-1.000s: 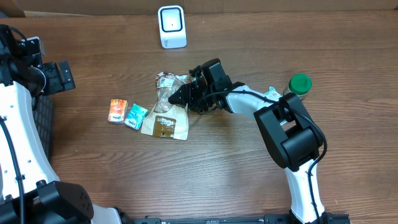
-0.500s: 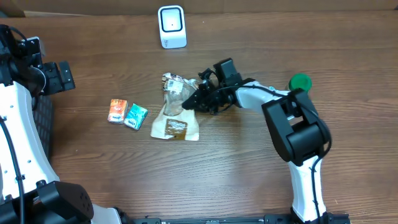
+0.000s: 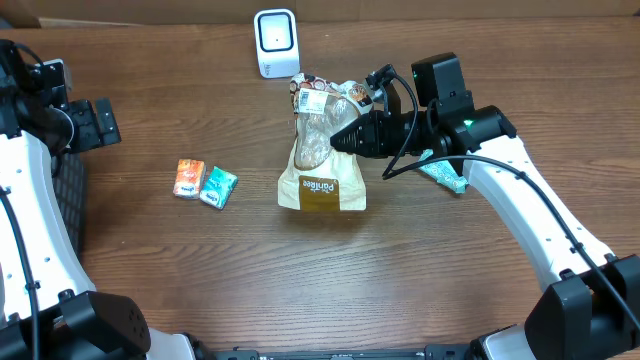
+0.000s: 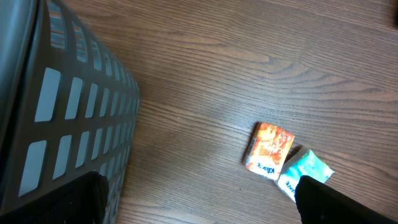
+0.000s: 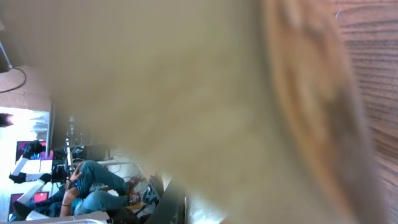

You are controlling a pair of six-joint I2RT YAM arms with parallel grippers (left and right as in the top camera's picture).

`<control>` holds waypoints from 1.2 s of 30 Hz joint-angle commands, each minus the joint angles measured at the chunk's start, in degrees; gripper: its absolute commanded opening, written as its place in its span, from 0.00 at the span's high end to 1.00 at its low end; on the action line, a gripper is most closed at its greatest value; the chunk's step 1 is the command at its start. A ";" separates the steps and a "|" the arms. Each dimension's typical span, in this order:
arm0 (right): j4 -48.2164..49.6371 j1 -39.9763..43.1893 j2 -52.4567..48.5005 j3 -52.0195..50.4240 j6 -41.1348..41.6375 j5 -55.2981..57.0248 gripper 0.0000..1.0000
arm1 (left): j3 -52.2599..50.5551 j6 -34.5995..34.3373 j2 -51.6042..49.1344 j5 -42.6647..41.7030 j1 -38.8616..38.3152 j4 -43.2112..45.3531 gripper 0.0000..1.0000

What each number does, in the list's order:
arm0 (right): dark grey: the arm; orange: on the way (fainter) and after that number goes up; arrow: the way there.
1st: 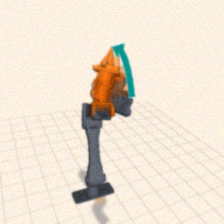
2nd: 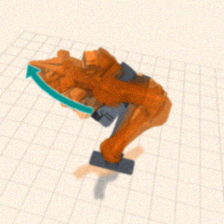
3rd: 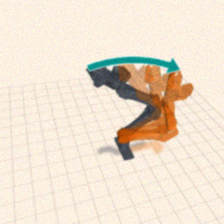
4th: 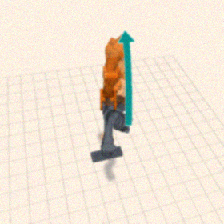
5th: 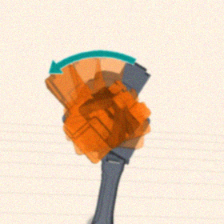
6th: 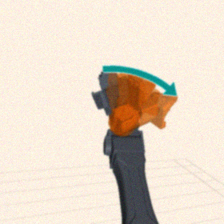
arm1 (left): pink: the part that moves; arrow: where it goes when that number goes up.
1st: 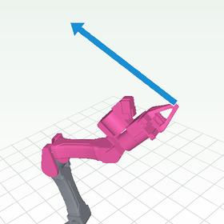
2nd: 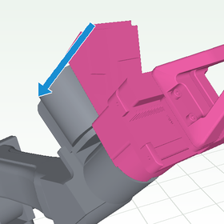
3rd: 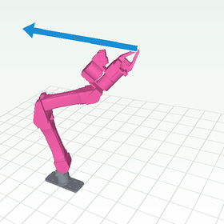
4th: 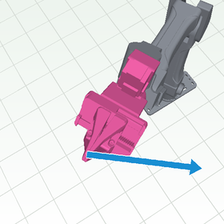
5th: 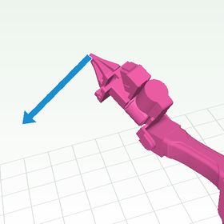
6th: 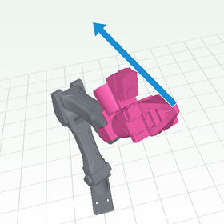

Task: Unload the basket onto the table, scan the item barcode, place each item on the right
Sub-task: 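Lift the food bag and hold it up to the scanner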

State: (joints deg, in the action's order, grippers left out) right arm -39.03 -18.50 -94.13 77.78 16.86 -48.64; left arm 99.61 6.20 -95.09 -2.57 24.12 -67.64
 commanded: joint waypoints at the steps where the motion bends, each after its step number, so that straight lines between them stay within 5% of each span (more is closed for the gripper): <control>1: -0.42 0.24 1.14 0.35 -0.85 -0.55 0.96 | -0.15 0.68 -0.07 0.02 0.24 0.20 0.00; 13: -3.21 0.11 1.11 6.84 -0.13 1.07 0.96 | -0.15 0.68 -0.07 0.02 0.24 0.20 0.00; 21: -18.75 -6.67 -7.30 37.11 -3.76 39.21 0.96 | -0.15 0.68 -0.07 0.02 0.24 0.20 0.01; 23: -17.09 -9.73 -13.18 45.92 -11.28 55.08 0.96 | -0.15 0.70 -0.07 0.02 0.24 0.20 0.00; 27: 5.05 -14.32 -23.02 46.69 -34.10 85.64 0.96 | -0.15 0.68 -0.07 0.02 0.24 0.20 0.00; 36: 32.83 -14.95 -39.08 46.69 -67.43 85.26 0.96 | -0.15 0.68 -0.07 0.02 0.24 0.20 0.01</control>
State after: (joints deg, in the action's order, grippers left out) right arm -8.56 -33.32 -131.48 123.74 -38.22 35.94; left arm 99.57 6.20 -95.15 -2.57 24.12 -67.59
